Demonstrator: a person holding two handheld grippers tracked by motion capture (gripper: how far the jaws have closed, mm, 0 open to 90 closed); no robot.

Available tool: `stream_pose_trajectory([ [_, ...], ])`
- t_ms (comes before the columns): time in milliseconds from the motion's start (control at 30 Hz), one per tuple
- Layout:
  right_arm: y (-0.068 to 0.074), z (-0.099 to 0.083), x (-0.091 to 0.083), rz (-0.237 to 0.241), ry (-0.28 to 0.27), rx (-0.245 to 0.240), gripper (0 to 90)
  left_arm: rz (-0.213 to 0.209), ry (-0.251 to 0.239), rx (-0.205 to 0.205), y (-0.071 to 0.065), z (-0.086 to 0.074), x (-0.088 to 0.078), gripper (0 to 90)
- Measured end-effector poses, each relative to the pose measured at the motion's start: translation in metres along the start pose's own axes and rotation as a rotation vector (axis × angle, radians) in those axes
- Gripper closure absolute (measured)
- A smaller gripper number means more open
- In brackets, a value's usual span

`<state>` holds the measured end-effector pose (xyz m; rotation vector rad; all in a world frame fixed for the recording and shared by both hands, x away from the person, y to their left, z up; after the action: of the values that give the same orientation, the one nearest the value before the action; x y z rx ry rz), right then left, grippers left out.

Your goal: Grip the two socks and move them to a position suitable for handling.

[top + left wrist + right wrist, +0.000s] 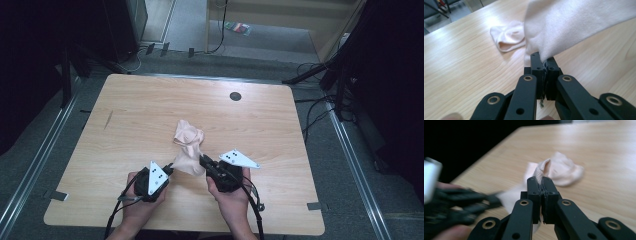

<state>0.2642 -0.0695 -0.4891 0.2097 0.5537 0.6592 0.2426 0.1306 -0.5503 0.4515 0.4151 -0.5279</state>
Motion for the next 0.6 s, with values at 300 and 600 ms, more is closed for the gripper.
stream_pose_trajectory([
  [300,-0.044,-0.034,0.014,-0.116,0.144,0.068,87.7,-0.172,0.115,0.043,-0.018,-0.007,0.012,89.9],
  [600,-0.057,-0.037,0.020,-0.121,0.217,0.029,86.3,-0.311,0.081,-0.040,-0.008,-0.007,0.011,46.2],
])
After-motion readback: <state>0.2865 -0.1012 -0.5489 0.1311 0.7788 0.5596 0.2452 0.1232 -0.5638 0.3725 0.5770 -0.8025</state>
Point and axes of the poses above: each handheld gripper's, and its own axes: x roughly forward along the jaws, z roughly out of its top, y roughly to its left, the point moved 3 cm from there along x, roughly forward along the jaws, and after that the axes turned 4 degrees about x, right-handed, at the moved point
